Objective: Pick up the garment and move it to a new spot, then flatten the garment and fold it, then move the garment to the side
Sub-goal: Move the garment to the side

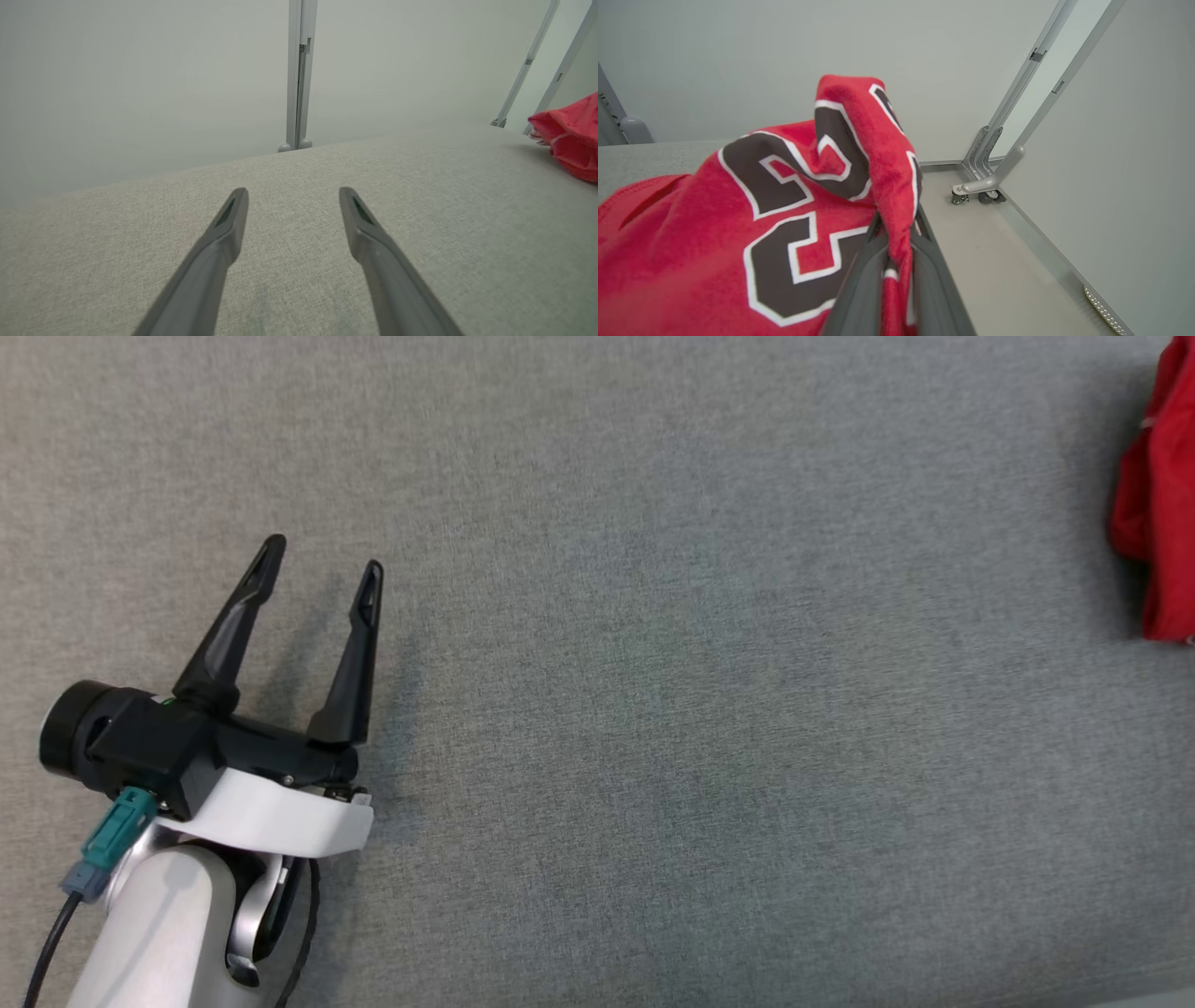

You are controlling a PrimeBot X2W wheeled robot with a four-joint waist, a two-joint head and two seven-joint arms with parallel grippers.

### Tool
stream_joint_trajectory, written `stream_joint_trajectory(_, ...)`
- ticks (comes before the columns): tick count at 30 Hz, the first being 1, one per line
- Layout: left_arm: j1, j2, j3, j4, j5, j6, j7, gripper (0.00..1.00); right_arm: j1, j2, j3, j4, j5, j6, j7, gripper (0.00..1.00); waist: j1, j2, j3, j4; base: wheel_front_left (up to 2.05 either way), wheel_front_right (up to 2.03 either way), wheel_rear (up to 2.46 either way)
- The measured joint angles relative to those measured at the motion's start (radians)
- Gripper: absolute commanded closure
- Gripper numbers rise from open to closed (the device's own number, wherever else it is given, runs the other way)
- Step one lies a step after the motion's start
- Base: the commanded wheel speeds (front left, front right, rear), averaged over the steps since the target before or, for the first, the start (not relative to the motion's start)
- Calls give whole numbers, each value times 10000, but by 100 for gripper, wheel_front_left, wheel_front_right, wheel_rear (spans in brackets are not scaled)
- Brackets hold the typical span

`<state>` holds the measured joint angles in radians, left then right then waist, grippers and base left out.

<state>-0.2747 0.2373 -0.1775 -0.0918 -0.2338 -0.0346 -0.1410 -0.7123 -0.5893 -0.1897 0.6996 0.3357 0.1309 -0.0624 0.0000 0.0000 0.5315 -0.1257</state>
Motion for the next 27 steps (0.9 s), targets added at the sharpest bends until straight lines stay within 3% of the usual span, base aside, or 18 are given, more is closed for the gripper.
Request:
stream_joint_trajectory(1, 0, 0, 0, 0, 0, 0, 0, 0, 0, 0, 0, 0, 0, 0, 0, 100, 0, 0, 0, 0, 0, 0, 0)
stream_joint_trajectory(2, -22, 33, 6, -31, 17, 0, 6, 0, -134, 17, -25, 161, -98, 0, -67, 86, 0, 0, 142, 4, 0, 0, 0)
stream_joint_trajectory(4, -51, 75, 8, -56, 33, 0, 19, 0, -334, 48, -79, 543, -364, 0, -249, 25, 0, 0, 382, -3, 0, 0, 0)
stream_joint_trajectory(5, -78, 96, 2, -58, 35, 0, 38, 0, -407, 82, -165, 713, -422, 0, -387, 0, 0, 0, 477, -14, 0, 0, 0)
stream_joint_trajectory(16, 31, 67, -48, 303, -56, 94, -35, 0, -296, 974, -336, 1482, -909, 0, -1672, 0, 0, 0, 57, -293, 0, 0, 0)
stream_joint_trajectory(22, 505, -63, -6, 673, -238, 234, -192, 0, 495, 1628, -109, 792, -844, -2, -1894, 0, 0, 0, -678, -348, 0, 0, 0)
stream_joint_trajectory(27, 1063, -244, 75, 1011, -479, 435, -355, 0, 1792, 2617, 17, -692, -892, -2, -1952, 0, 0, 0, -1718, -295, 0, 0, 0)
